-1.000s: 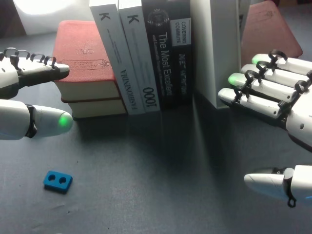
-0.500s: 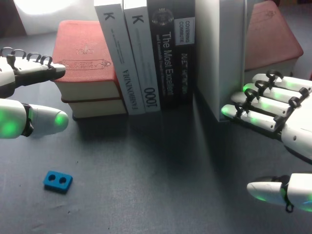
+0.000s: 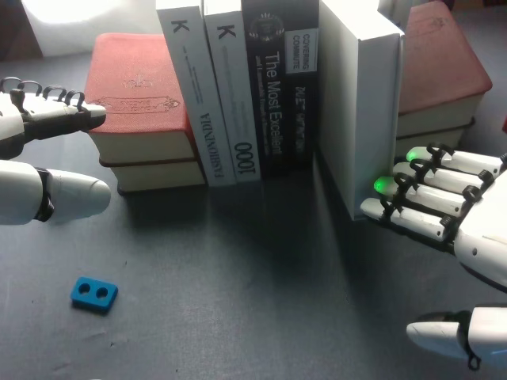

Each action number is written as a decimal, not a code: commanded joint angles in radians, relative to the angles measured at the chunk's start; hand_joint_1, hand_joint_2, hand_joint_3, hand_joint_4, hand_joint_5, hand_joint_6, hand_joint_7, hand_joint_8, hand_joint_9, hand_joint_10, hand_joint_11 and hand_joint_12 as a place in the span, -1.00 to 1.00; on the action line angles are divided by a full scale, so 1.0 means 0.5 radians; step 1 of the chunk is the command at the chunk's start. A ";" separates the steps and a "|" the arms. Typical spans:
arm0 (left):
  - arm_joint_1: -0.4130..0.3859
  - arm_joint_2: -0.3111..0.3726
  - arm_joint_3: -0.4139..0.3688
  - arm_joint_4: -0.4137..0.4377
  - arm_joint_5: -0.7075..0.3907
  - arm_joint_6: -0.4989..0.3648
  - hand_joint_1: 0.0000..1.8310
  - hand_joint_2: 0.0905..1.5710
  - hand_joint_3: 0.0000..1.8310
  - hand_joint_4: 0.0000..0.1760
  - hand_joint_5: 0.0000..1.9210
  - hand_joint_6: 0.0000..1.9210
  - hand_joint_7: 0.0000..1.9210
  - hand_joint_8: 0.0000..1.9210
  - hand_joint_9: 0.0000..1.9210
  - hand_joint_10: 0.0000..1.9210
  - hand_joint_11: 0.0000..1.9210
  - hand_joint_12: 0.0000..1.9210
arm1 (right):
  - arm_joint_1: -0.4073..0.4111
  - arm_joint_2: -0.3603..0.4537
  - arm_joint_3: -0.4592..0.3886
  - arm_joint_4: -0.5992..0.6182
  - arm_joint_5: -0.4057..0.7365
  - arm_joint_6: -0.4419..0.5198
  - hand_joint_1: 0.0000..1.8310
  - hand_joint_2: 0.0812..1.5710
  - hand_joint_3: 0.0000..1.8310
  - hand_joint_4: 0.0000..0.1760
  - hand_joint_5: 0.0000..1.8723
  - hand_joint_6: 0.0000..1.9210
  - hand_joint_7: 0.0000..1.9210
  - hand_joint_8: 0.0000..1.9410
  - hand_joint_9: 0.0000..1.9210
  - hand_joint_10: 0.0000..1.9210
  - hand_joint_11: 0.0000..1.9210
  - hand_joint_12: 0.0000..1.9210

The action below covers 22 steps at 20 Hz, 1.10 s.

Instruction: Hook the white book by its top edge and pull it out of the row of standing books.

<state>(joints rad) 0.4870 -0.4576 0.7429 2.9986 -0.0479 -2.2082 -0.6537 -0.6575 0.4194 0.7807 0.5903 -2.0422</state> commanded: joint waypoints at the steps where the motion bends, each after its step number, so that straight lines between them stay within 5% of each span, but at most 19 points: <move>1: -0.019 0.004 0.007 0.027 0.194 -0.012 -1.00 0.53 -1.00 -1.00 -1.00 -1.00 -1.00 -1.00 -1.00 -1.00 -1.00 -1.00 | 0.007 -0.004 0.011 -0.058 0.160 0.000 -1.00 0.49 -0.99 -1.00 -0.96 -0.99 -1.00 -1.00 -1.00 -1.00 -1.00 -1.00; 12: -0.019 0.006 0.000 0.027 0.191 -0.013 -1.00 0.53 -1.00 -1.00 -1.00 -1.00 -1.00 -1.00 -1.00 -1.00 -1.00 -1.00 | -0.029 -0.058 0.033 -0.055 0.104 -0.022 -1.00 0.48 -1.00 -1.00 -0.95 -1.00 -0.99 -1.00 -1.00 -1.00 -1.00 -1.00; 22: -0.018 0.006 -0.005 0.027 0.188 -0.013 -1.00 0.53 -1.00 -1.00 -1.00 -1.00 -1.00 -1.00 -1.00 -1.00 -1.00 -1.00 | -0.050 0.099 -0.135 -0.053 0.097 -0.018 -1.00 0.48 -1.00 -1.00 -0.96 -1.00 -1.00 -1.00 -1.00 -1.00 -1.00 -1.00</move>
<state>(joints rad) 0.4870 -0.4572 0.7383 2.9986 -0.0498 -2.2086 -0.6899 -0.6106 0.3569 0.7887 0.5648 -2.0575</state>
